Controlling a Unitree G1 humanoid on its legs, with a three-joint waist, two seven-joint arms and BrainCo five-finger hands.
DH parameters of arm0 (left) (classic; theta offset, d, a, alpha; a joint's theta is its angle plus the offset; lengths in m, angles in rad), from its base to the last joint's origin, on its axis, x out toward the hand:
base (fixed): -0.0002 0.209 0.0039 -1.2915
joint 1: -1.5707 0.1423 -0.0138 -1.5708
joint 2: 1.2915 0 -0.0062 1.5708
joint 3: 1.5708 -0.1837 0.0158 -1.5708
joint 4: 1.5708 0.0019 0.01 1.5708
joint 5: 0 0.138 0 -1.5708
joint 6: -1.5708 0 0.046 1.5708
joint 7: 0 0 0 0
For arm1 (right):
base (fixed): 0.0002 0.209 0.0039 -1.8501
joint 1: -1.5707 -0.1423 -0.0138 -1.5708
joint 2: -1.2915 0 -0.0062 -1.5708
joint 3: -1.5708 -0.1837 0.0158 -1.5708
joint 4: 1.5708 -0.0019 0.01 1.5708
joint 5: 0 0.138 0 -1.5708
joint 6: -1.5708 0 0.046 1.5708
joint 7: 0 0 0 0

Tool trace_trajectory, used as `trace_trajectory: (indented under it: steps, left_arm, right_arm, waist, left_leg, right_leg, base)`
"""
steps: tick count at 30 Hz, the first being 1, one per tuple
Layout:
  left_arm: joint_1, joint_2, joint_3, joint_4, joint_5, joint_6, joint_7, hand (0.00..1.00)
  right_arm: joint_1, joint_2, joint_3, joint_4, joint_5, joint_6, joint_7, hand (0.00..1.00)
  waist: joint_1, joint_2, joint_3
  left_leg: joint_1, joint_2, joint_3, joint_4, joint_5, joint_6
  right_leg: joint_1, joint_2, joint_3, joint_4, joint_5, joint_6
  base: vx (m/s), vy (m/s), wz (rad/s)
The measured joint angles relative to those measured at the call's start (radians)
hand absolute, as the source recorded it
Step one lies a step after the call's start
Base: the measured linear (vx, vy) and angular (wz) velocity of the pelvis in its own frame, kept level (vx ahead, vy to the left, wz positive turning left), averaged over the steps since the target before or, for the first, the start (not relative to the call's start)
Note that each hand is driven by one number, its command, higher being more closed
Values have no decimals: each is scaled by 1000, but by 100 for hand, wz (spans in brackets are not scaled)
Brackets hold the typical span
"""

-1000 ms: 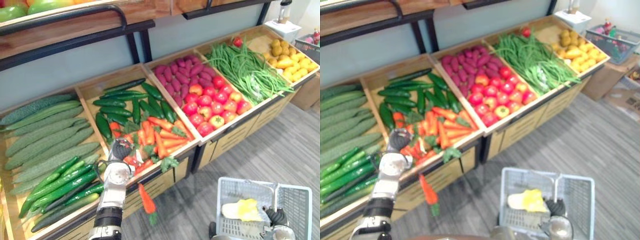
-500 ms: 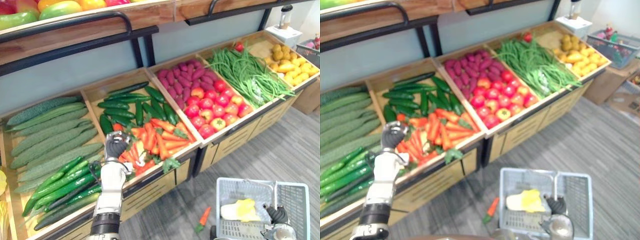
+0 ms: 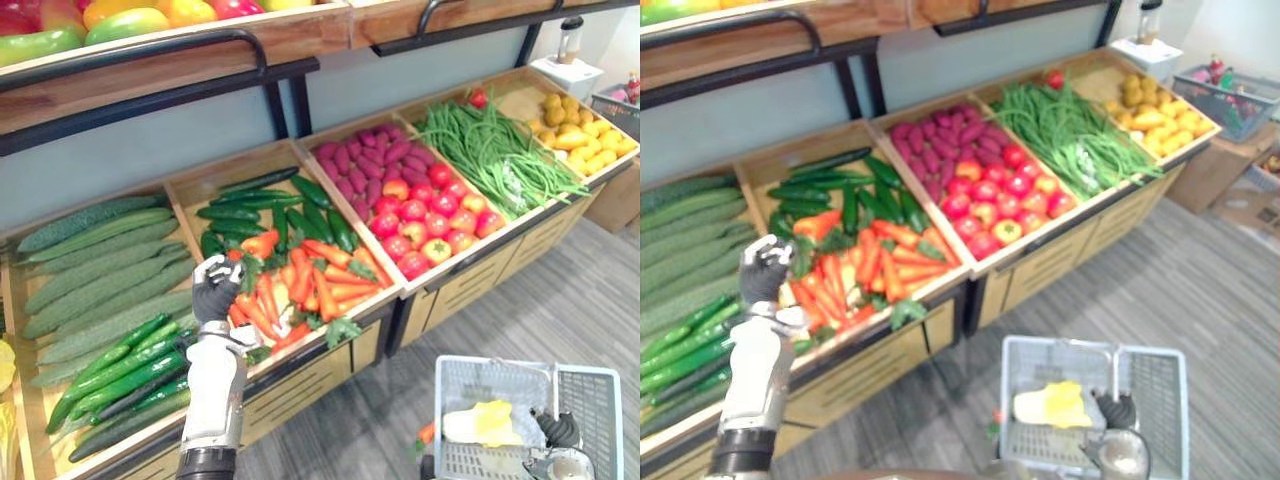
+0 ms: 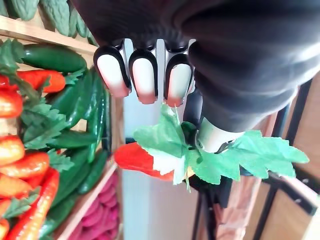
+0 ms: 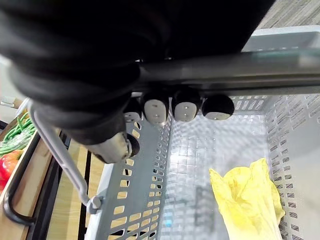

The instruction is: Pick vegetable in the basket

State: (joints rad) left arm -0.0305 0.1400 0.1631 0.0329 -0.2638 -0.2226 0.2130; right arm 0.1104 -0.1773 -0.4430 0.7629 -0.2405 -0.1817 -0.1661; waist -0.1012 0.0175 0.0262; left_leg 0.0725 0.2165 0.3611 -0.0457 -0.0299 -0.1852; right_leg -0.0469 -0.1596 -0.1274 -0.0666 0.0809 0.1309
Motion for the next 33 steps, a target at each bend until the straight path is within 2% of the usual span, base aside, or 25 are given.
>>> trace_trajectory:
  steps: [3,6,10,14,21,33]
  left_arm:
    - [21,-20,0,-25,-49,-19,-2,100]
    - [39,-19,1,-25,-106,-19,-6,100]
    - [62,-19,-11,-20,-285,-19,-39,100]
    - [97,-19,-88,-13,-436,-16,-87,100]
    - [116,-19,-214,-13,-480,-8,-166,100]
    - [117,-19,-247,-13,-481,-8,-189,100]
  right_arm:
    - [-3,-1,0,0,-1,-1,0,100]
    - [-3,-3,0,0,-26,-1,-3,100]
    - [-8,-8,5,0,-35,-1,-4,100]
    - [-7,-18,24,0,-38,-1,-5,100]
    - [-9,-35,57,-1,-44,-1,-25,100]
    - [-9,-35,58,-2,-66,-1,-36,100]
  waist:
    - [0,0,-1]
    - [0,1,-2]
    - [-1,2,-4]
    - [-3,-1,-15]
    - [-5,-2,-21]
    - [-5,-3,-28]
  left_leg:
    - [-1,-3,-8,-4,4,3]
    - [-2,-5,-13,-5,5,4]
    - [-3,-13,-19,-6,9,8]
    - [-17,-21,-39,-12,16,14]
    - [-16,-21,-44,-22,24,14]
    - [-17,-21,-49,-24,28,15]
  right_leg:
    - [1,-3,-7,0,0,0]
    - [3,-5,-11,1,0,0]
    - [5,-14,-19,1,1,3]
    - [1,-22,-34,1,2,4]
    - [2,-21,-40,0,4,6]
    - [3,-22,-43,0,4,7]
  base:
    - [0,0,7]
    - [-5,-2,5]
    - [-18,-1,5]
    - [-14,-1,12]
    - [-2,-5,3]
    - [0,0,0]
